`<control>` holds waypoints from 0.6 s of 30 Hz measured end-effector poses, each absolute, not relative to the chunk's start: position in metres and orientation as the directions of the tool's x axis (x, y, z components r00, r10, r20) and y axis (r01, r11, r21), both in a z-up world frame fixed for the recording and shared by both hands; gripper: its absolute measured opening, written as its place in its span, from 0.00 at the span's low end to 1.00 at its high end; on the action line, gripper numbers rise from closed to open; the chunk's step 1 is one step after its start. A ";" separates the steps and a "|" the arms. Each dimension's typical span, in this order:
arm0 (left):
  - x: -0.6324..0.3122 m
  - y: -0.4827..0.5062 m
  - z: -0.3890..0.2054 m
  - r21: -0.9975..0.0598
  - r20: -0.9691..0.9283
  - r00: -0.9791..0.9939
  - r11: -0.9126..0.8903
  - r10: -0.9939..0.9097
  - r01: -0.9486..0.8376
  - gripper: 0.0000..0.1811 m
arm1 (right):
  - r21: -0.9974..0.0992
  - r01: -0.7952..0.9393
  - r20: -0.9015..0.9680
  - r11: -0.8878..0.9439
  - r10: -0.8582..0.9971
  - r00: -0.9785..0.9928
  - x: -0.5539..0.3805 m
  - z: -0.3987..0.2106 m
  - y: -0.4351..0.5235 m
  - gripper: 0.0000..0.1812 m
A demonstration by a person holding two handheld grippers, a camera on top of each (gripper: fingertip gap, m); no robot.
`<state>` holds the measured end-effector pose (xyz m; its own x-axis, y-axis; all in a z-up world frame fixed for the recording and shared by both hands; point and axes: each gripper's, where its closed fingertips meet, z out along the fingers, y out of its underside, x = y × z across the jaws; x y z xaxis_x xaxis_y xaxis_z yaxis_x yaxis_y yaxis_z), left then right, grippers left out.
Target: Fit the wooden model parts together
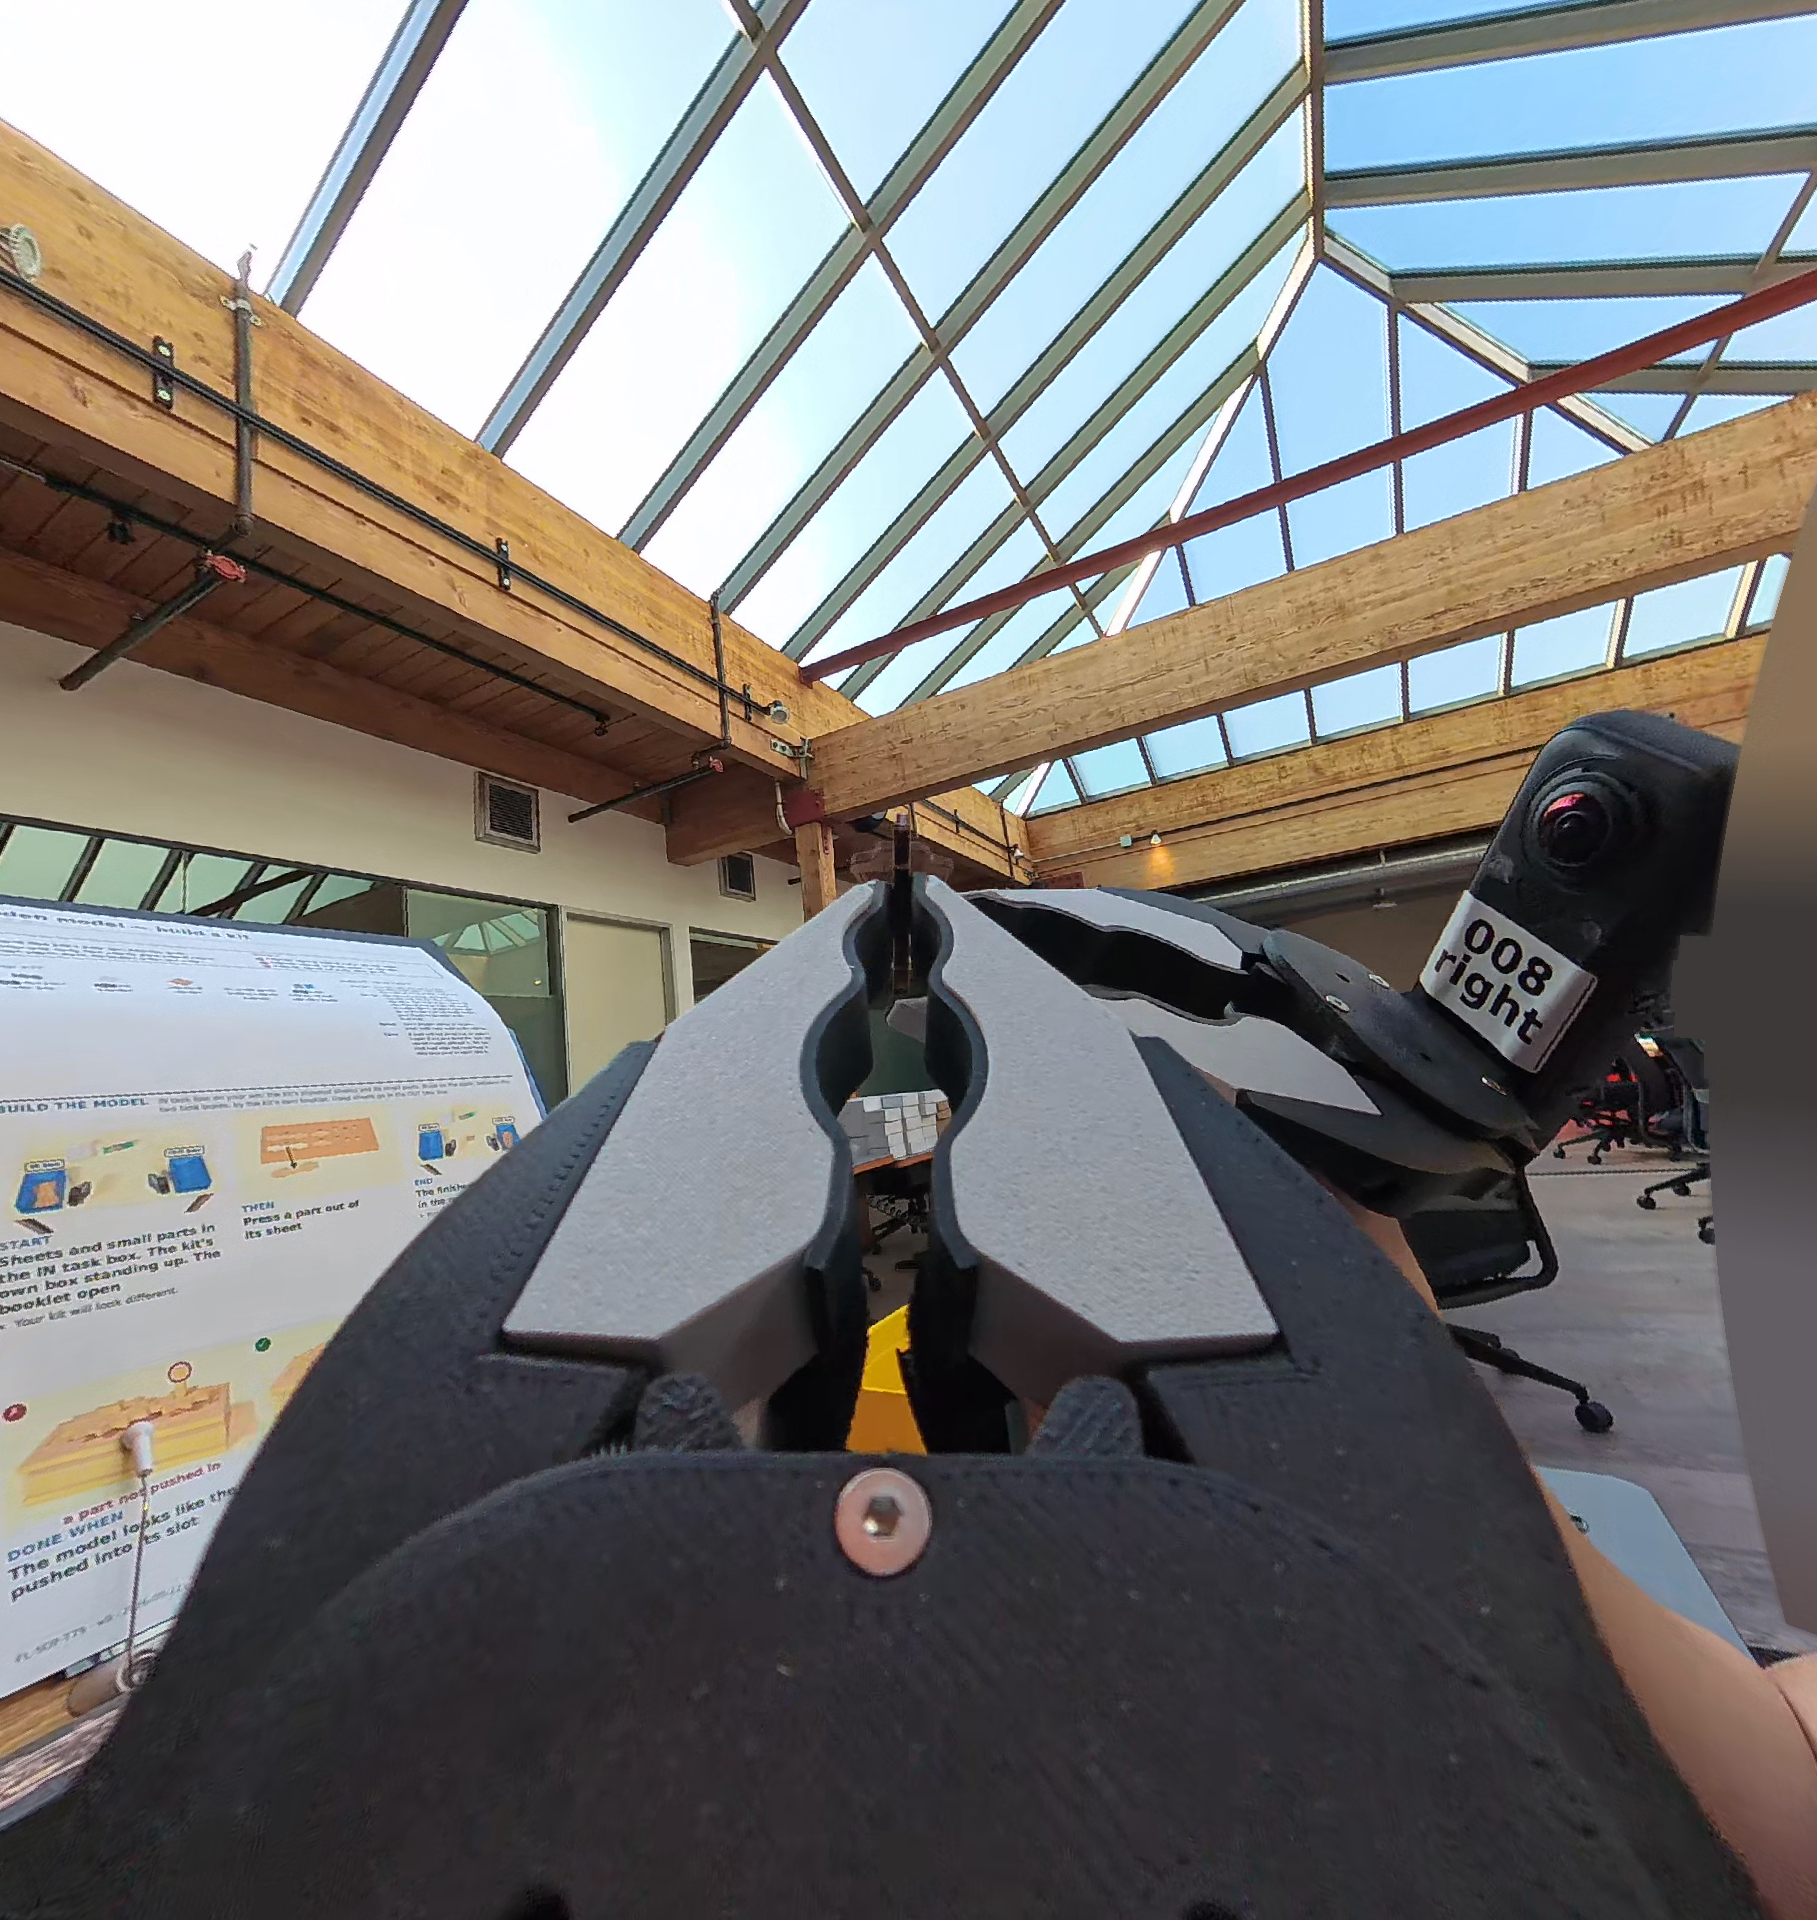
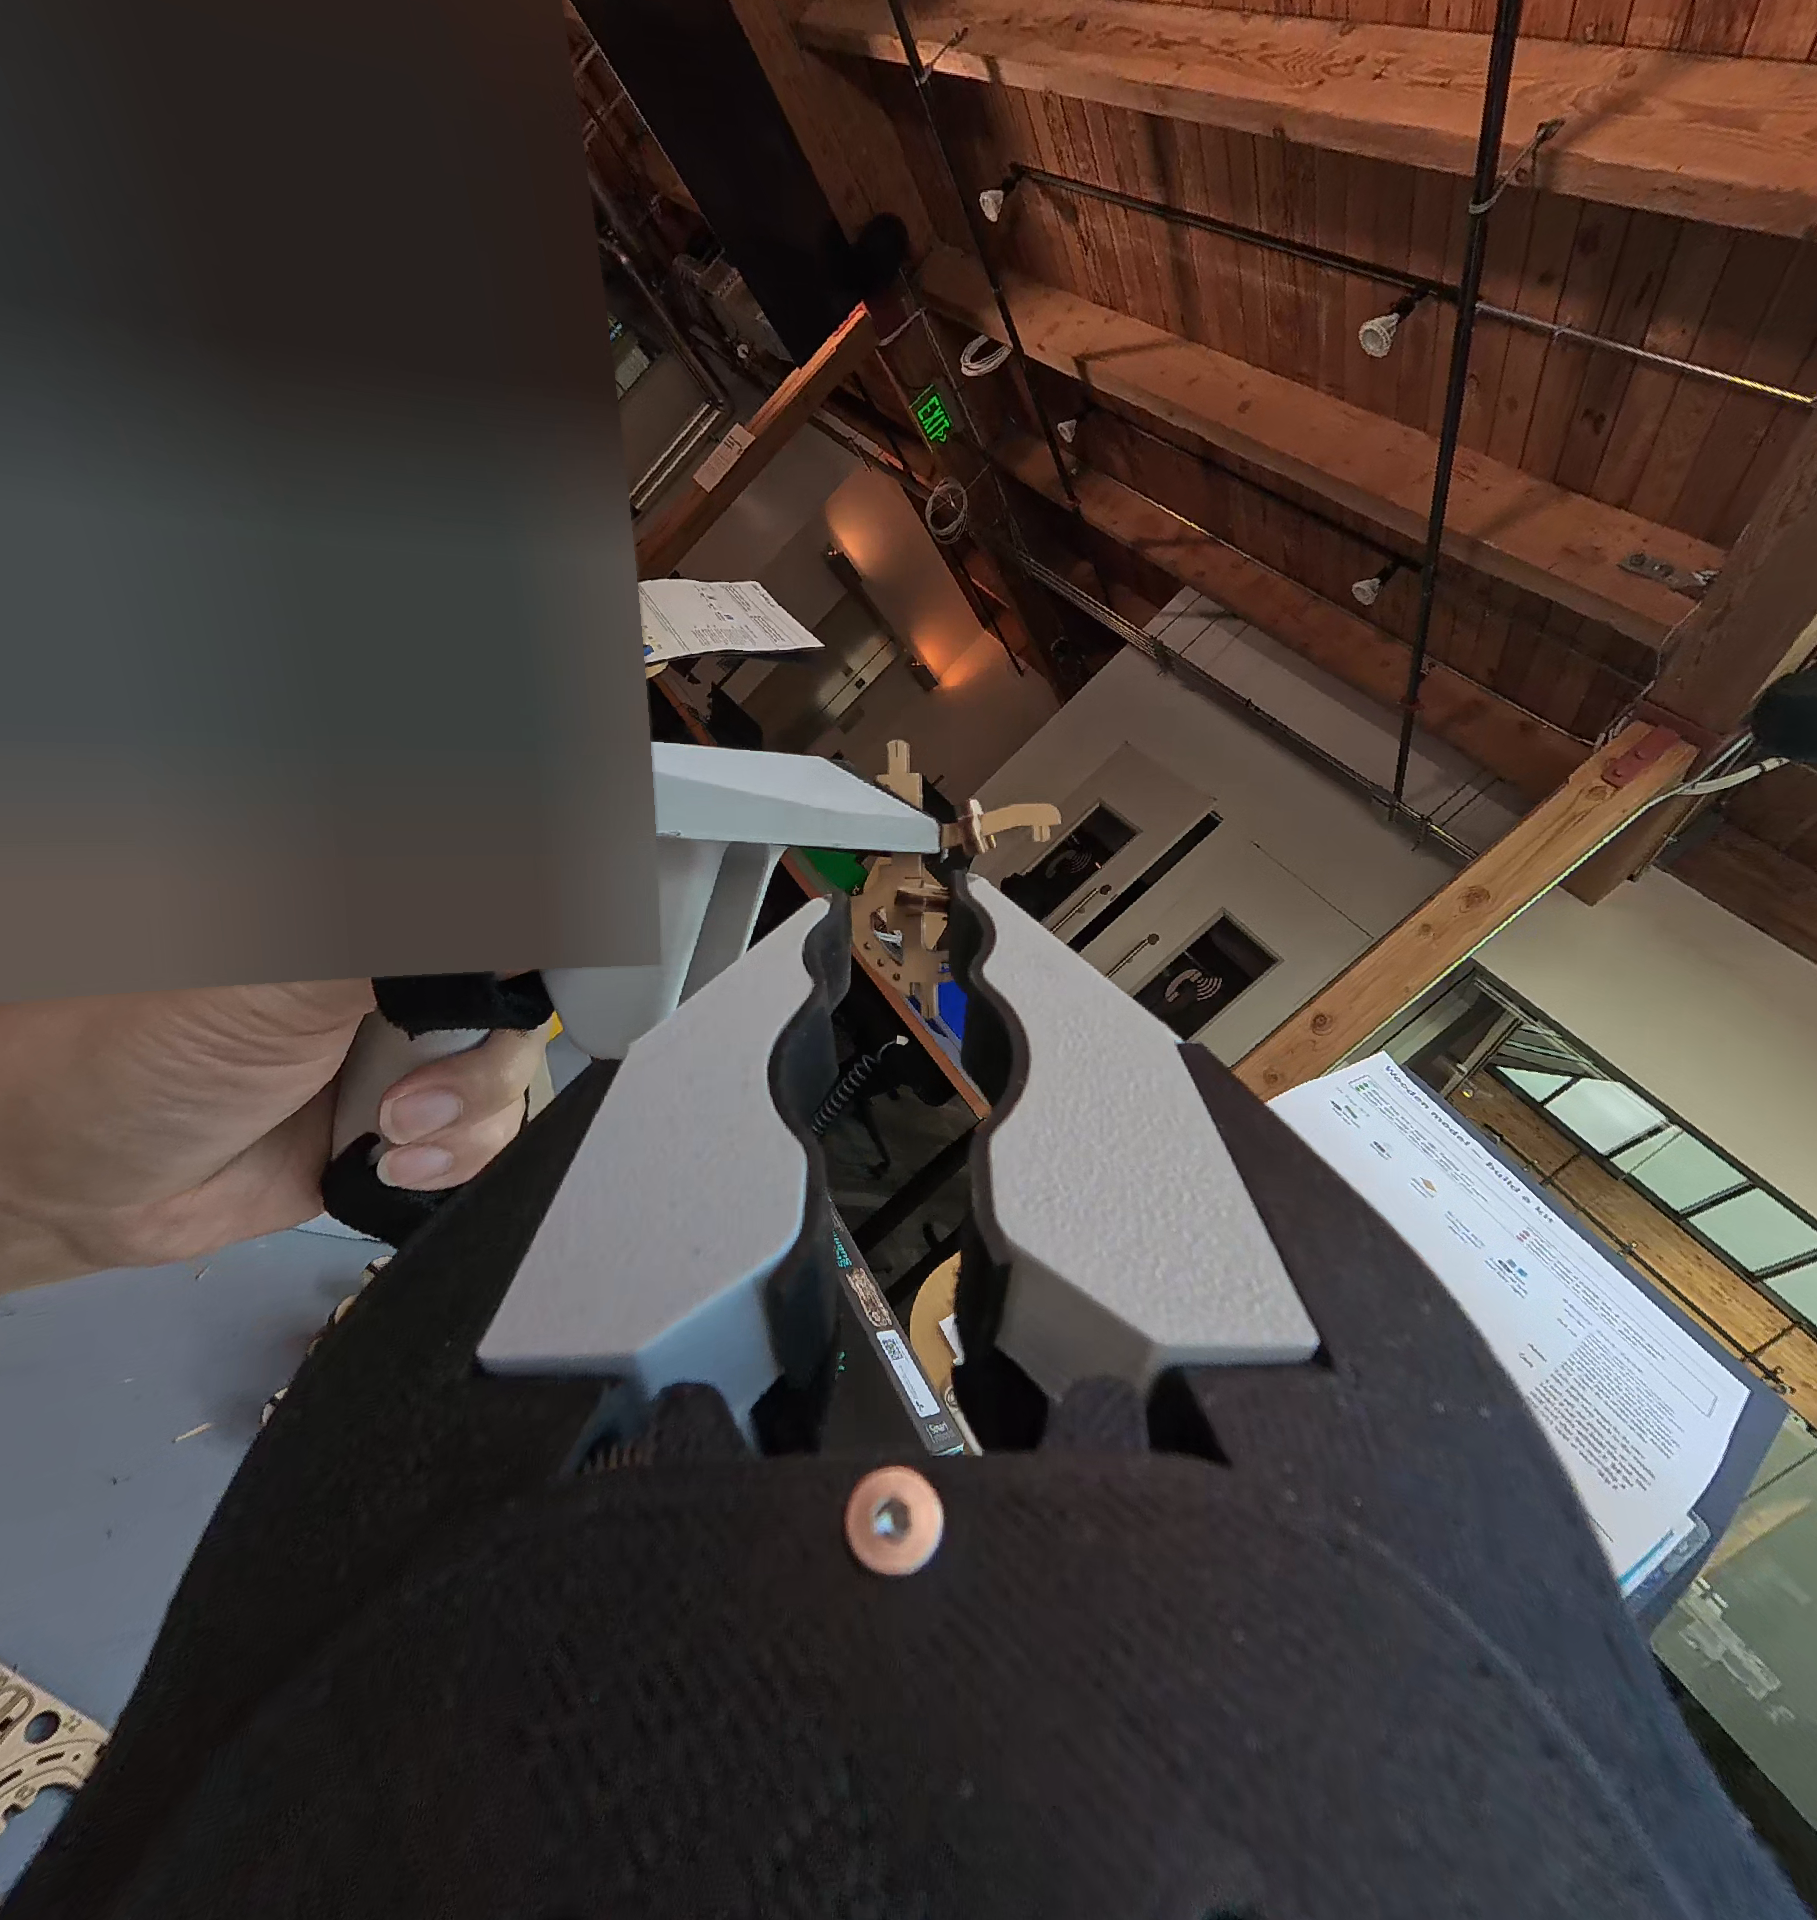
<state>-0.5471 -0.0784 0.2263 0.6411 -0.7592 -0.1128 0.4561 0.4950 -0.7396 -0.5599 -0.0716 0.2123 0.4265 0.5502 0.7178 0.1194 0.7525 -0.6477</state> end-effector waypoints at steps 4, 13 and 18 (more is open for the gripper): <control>-0.548 -0.078 0.227 -0.740 -0.094 0.617 0.469 -0.781 0.482 0.00 | -0.627 0.112 0.732 0.771 0.534 0.423 -0.560 0.213 -0.073 0.09; -0.546 -0.074 0.224 -0.746 -0.044 0.582 0.414 -0.812 0.522 0.00 | -0.637 0.094 0.724 0.766 0.552 0.413 -0.559 0.213 -0.072 0.08; -0.547 -0.074 0.224 -0.734 -0.019 0.554 0.388 -0.832 0.557 0.00 | -0.636 0.093 0.725 0.766 0.553 0.410 -0.559 0.213 -0.071 0.09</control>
